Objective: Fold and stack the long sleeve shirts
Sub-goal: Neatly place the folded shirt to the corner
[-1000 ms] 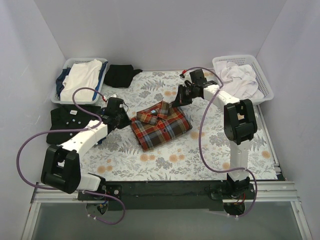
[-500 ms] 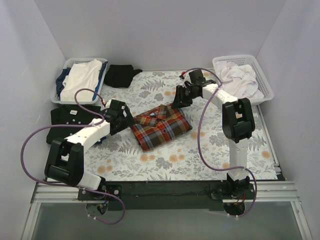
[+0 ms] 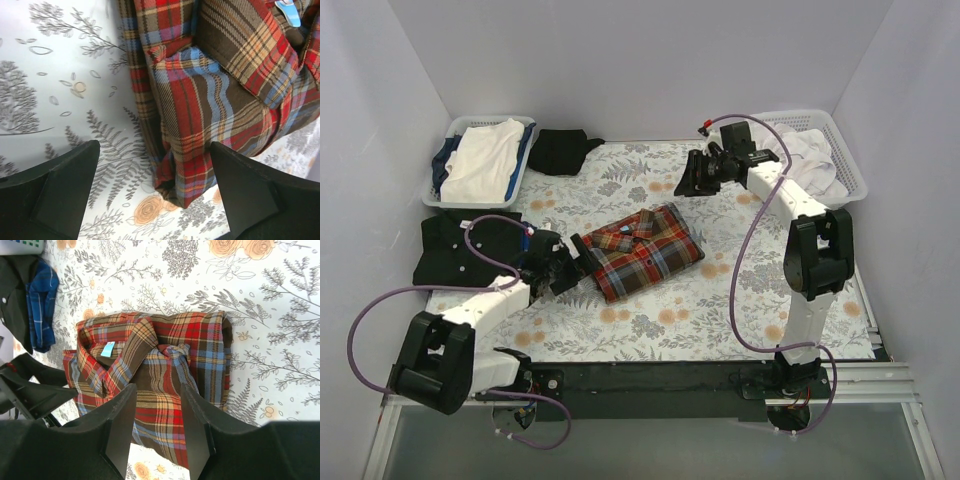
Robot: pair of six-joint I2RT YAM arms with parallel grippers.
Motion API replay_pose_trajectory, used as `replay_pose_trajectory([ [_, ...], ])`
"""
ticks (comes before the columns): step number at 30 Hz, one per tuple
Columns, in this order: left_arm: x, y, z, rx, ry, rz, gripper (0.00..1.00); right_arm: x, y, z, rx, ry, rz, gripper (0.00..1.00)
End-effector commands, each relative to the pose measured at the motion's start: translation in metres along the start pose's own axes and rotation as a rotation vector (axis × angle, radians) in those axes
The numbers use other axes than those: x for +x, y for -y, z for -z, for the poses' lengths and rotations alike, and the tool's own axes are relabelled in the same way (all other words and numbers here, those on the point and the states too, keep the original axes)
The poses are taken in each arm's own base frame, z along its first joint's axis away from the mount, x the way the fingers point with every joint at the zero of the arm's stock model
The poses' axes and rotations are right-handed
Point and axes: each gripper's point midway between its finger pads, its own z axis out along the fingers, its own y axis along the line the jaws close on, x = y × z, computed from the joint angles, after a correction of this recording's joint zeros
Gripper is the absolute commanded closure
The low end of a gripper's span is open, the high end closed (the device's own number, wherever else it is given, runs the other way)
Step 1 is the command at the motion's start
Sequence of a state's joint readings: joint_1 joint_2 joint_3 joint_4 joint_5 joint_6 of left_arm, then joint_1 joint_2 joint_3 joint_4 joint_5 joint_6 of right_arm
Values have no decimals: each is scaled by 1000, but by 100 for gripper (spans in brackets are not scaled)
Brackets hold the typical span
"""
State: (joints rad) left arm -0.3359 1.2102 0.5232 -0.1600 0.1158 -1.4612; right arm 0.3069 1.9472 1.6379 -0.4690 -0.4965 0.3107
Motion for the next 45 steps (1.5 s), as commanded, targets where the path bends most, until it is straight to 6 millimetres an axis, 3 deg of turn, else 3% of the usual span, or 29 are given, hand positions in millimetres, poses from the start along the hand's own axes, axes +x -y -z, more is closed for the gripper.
replay_pose_trajectory([
  [1, -2, 32, -11, 161, -18, 40, 7, -8, -9, 16, -25, 40, 4, 51],
  [5, 9, 30, -33, 167, -78, 94, 10, -5, -6, 21, -25, 38, -8, 52],
  [6, 9, 33, -35, 174, -100, 105, 25, -3, -7, 21, -27, 36, -8, 52],
  [8, 22, 27, -45, 151, -168, 121, 44, 0, -3, 22, -22, 30, -19, 52],
  [9, 20, 29, -47, 145, -172, 110, 64, 0, -5, 23, -23, 34, -16, 52],
  [12, 18, 19, -47, 84, -171, 85, 96, 3, -3, 24, -24, 28, -24, 52],
  [13, 15, 14, -45, 33, -175, 45, 100, 4, -2, 23, -24, 27, -26, 52],
  [16, -6, 17, -34, -49, -168, -76, 100, 5, -2, 23, -28, 22, -34, 53],
  [19, -24, 2, -23, -198, -165, -182, 100, 7, -4, 24, -32, 21, -40, 53],
  [20, -48, 11, -19, -214, -122, -257, 100, 9, -3, 25, -31, 17, -43, 53],
  [26, -92, 10, 6, -350, -102, -413, 100, 13, -4, 32, -26, 22, -42, 53],
  [30, -126, 7, 29, -374, -47, -391, 100, 17, -4, 39, -21, 26, -44, 54],
  [34, -132, -28, 54, -459, -98, -312, 100, 24, -2, 42, -19, 17, -55, 54],
  [45, -185, -67, 117, -586, 63, -150, 100, 43, 1, 45, -23, -12, -77, 55],
])
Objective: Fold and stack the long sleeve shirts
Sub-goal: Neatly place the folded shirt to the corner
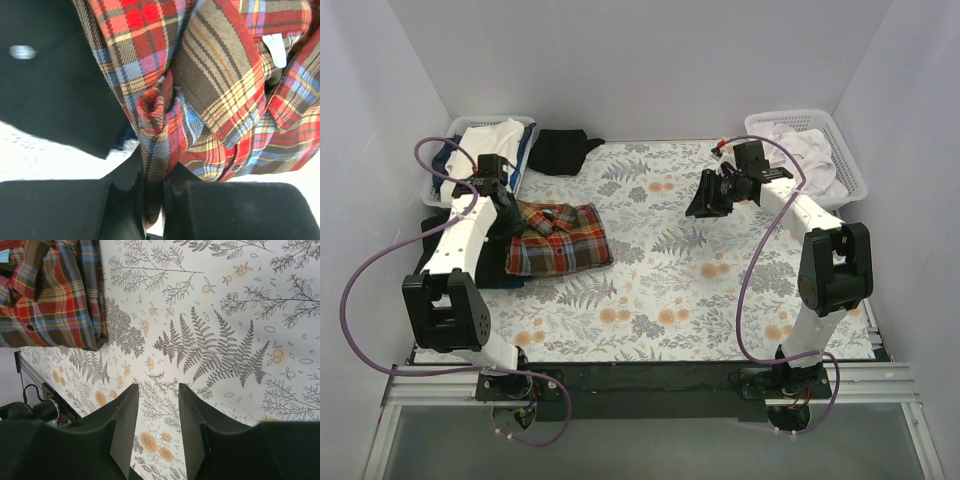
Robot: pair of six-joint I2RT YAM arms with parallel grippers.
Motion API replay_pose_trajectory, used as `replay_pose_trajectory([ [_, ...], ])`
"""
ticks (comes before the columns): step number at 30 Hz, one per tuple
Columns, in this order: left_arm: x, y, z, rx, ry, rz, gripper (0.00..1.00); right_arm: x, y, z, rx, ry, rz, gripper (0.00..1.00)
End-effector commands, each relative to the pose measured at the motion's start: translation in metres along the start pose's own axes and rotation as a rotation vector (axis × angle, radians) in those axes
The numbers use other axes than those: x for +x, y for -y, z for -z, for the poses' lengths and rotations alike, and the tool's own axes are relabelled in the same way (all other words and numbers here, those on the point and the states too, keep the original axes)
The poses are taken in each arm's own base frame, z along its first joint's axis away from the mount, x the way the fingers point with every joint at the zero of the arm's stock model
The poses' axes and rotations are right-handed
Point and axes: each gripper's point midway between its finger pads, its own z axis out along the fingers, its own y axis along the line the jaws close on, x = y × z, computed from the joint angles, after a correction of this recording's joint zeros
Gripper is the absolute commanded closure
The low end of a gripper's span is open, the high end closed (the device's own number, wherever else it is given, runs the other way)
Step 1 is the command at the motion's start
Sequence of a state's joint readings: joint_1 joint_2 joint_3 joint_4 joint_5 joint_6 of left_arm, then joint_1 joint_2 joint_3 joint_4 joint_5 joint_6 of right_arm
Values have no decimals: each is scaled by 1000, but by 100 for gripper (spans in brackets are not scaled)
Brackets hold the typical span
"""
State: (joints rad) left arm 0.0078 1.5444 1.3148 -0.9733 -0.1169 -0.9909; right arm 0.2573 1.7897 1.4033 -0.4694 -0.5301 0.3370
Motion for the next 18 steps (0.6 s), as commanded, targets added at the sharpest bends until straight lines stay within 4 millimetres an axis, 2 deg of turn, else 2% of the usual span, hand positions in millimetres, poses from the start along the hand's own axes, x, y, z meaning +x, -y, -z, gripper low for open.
replay_pose_trajectory([
  [1, -23, -37, 39, -64, 110, 73, 100, 2, -12, 13, -39, 21, 23, 55],
  [9, -24, -77, 55, -145, 177, 141, 100, 27, -4, 15, -25, -5, 18, 55],
  [13, -43, -100, 58, -227, 232, 180, 100, 39, 0, 16, -22, -15, 15, 56],
  [17, -53, -121, 53, -283, 225, 266, 100, 46, 3, 18, -15, -14, 19, 56],
  [18, -53, -131, 44, -312, 202, 289, 100, 46, 1, 20, -18, -9, 21, 56],
])
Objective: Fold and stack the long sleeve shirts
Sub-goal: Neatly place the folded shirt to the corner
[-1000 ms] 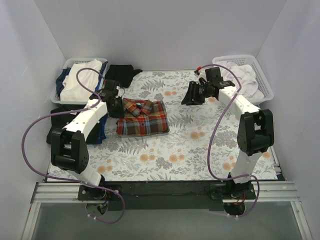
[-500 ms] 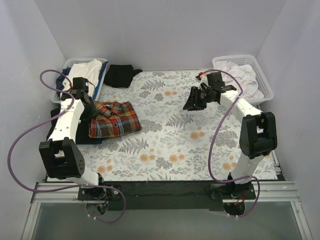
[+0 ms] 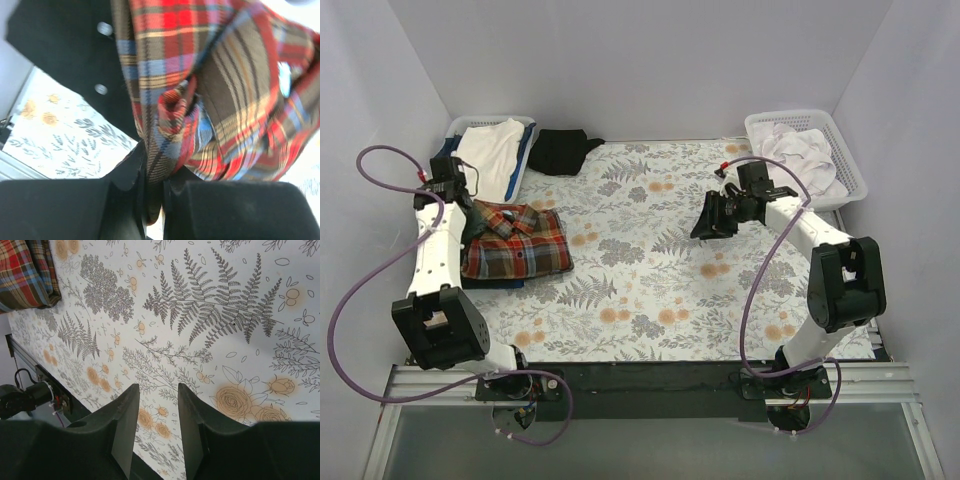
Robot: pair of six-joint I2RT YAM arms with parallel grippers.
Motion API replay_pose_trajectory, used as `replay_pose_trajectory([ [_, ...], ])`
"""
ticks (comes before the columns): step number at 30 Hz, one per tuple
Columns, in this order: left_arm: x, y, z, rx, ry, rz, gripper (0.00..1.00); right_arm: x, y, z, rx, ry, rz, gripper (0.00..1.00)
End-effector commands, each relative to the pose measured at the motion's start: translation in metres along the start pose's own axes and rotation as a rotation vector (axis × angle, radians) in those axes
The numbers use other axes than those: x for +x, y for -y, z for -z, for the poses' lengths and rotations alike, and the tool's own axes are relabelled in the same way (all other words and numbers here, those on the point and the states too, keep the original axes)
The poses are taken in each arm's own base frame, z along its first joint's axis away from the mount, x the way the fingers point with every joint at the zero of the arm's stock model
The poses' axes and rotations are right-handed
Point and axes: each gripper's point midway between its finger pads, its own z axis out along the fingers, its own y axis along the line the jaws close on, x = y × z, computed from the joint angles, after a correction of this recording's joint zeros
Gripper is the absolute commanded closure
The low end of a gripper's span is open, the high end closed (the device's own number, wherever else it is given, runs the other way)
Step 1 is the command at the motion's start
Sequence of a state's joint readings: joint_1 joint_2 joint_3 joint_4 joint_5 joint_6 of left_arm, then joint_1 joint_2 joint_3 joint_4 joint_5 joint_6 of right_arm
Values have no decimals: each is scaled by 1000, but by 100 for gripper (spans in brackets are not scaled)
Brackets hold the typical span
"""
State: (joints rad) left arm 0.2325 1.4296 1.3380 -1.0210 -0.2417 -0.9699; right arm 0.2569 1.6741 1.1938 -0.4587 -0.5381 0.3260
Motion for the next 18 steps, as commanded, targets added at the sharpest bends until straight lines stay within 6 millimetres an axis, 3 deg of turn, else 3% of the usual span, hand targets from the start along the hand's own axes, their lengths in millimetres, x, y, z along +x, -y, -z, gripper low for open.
replay_pose_trajectory([
  [1, -33, -37, -8, -135, 60, 111, 100, -6, -11, 12, -33, 59, 59, 56],
  [7, -51, -65, -33, -250, 15, 188, 100, 3, -17, 11, -83, 54, 39, 56],
  [12, -71, -96, -36, -338, 45, 242, 100, 12, -17, 7, -109, 35, 16, 57],
  [18, -89, -119, -44, -379, 52, 303, 100, 15, -16, 7, -107, 27, 18, 57],
])
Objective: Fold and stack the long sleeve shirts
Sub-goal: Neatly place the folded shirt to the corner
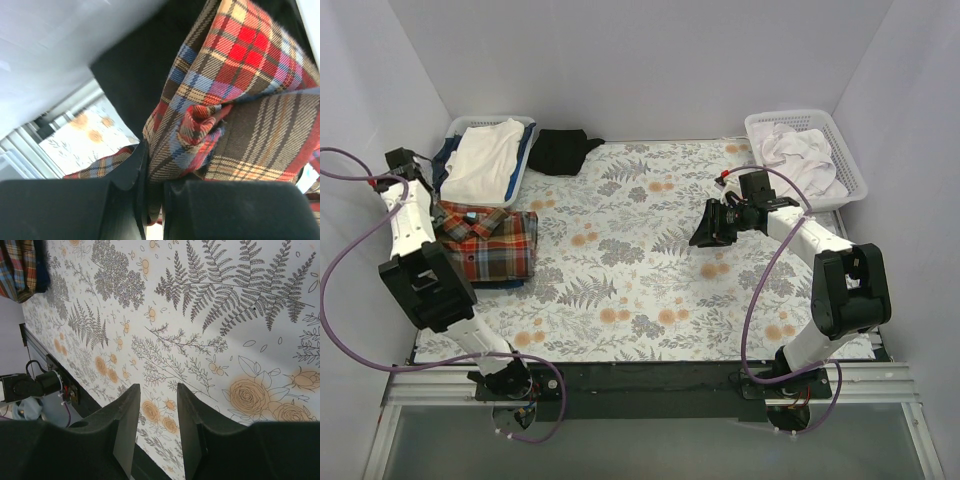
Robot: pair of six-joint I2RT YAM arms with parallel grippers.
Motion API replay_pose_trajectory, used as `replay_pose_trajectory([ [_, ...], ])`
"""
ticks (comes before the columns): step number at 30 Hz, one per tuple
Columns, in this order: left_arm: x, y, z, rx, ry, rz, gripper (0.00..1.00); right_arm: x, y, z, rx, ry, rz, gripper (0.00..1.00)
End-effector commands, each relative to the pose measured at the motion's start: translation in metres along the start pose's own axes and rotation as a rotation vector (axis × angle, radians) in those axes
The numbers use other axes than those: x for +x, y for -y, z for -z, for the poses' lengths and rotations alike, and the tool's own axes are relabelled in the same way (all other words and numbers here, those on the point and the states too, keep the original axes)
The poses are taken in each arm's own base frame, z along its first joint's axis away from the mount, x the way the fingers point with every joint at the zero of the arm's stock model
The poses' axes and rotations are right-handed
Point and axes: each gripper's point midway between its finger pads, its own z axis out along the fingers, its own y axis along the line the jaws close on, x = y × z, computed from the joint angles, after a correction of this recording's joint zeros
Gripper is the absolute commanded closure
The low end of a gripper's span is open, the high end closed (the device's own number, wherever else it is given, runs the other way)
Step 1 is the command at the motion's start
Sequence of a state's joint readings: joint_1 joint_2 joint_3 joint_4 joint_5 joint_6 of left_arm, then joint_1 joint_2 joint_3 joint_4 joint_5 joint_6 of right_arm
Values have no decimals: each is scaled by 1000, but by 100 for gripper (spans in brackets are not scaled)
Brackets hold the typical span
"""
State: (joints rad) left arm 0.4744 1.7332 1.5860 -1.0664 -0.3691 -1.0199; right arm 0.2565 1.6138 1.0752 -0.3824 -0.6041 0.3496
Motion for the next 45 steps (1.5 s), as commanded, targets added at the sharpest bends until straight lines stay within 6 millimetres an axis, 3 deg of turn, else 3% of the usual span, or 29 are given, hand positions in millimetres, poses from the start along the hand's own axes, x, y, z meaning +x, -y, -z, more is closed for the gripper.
replay_pose_trajectory([
  [1, -50, -25, 7, -78, 131, 103, 100, -6, -11, 5, -38, 31, 29, 57],
  [9, -63, -5, -25, -70, 84, 105, 99, -12, -8, 5, -15, 40, 30, 57],
  [10, -63, -3, -27, -62, 77, 105, 92, -12, -8, 5, -12, 37, 27, 57],
  [11, -63, -1, -25, -50, 75, 109, 69, -12, -8, 5, -10, 36, 24, 57],
  [14, -67, 6, -7, 20, 96, 130, 47, -13, -6, 3, -7, 33, 15, 57],
  [15, -61, 17, 1, 58, 97, 112, 37, -13, -5, 2, -6, 32, 9, 57],
  [17, -59, 26, 28, 112, 148, 94, 32, -15, -7, 1, -9, 30, 7, 57],
  [18, -46, 44, 37, 145, 149, 45, 29, -16, -7, -1, -9, 27, 6, 57],
  [20, -36, 61, 63, 197, 188, -4, 27, -18, -7, -3, -8, 22, 9, 57],
  [21, -21, 81, 77, 236, 195, -61, 26, -18, -7, -4, -5, 20, 8, 57],
  [24, 22, 106, 106, 322, 181, -126, 22, -18, -6, -4, 8, 15, 15, 57],
  [26, 45, 109, 111, 343, 154, -117, 19, -18, -5, -2, 18, 19, 21, 57],
  [27, 50, 114, 129, 401, 185, -120, 18, -19, -5, -1, 23, 24, 35, 57],
  [28, 58, 114, 130, 408, 184, -123, 6, -19, -4, 1, 34, 26, 37, 57],
  [29, 59, 115, 139, 430, 199, -110, 2, -22, -3, 3, 53, 40, 50, 57],
  [31, 60, 116, 156, 486, 232, -99, 2, -23, -2, 6, 72, 43, 63, 58],
  [33, 74, 139, 186, 642, 253, -155, 2, -29, -1, 13, 106, 72, 84, 57],
  [35, 87, 152, 196, 714, 253, -191, 2, -39, 0, 25, 163, 128, 116, 57],
  [36, 97, 168, 211, 794, 269, -220, 2, -43, 0, 31, 183, 153, 130, 57],
  [40, 134, 196, 220, 833, 291, -233, 2, -58, 1, 58, 282, 258, 218, 57],
  [41, 156, 205, 222, 858, 284, -279, 2, -61, 1, 69, 320, 299, 235, 57],
  [43, 165, 218, 228, 868, 333, -259, 2, -59, 3, 81, 358, 331, 258, 57],
  [45, 188, 233, 232, 887, 336, -293, 2, -60, 11, 94, 429, 374, 262, 57],
])
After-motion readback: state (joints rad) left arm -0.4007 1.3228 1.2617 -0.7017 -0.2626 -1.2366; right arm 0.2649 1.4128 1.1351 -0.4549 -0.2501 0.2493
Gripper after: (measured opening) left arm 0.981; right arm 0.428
